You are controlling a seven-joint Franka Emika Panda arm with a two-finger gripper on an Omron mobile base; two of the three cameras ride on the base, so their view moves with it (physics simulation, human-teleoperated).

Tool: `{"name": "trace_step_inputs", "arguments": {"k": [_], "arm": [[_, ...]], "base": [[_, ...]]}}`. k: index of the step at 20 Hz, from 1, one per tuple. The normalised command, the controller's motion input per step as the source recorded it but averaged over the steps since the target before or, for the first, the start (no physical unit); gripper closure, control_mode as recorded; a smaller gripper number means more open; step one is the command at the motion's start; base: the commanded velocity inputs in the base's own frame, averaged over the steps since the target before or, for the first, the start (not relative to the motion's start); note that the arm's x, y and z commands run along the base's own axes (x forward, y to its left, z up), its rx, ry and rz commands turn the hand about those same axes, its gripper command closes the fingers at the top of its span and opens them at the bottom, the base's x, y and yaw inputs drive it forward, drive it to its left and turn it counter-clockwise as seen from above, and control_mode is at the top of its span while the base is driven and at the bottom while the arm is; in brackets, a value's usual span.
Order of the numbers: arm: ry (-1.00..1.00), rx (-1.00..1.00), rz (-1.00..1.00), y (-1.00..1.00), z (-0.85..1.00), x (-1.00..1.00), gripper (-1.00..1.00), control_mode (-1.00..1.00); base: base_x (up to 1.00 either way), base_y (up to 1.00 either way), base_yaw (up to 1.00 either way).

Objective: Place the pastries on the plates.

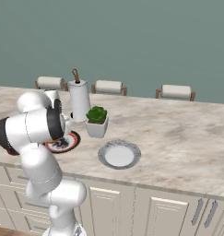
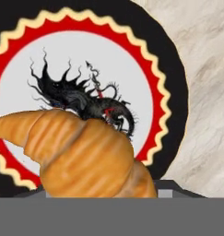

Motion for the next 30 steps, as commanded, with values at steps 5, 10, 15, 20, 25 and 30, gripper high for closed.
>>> {"name": "trace_step_inputs", "arguments": {"k": [5,10,15,20,25,30], "arm": [[0.00,0.00,0.00,0.00,-0.24,0.02,1.00,-1.00],[0.00,0.00,0.00,0.00,-0.30,0.02,1.00,-1.00],[0.00,0.00,0.00,-0.01,-0.13,0.01,1.00,-1.00],[0.00,0.00,0.00,0.00,0.00,0.00,-1.00,-1.00],[-0.01,0.00,0.00,0.00,0.00,0.00,-1.00,-1.00],[-0.02,0.00,0.00,0.00,0.00,0.00,-1.00,-1.00]], "base": [[0.00,0.00,0.00],[0.00,0.00,0.00],[0.00,0.00,0.00],[0.00,0.00,0.00],[0.00,0.00,0.00],[0.00,0.00,0.00]]}}
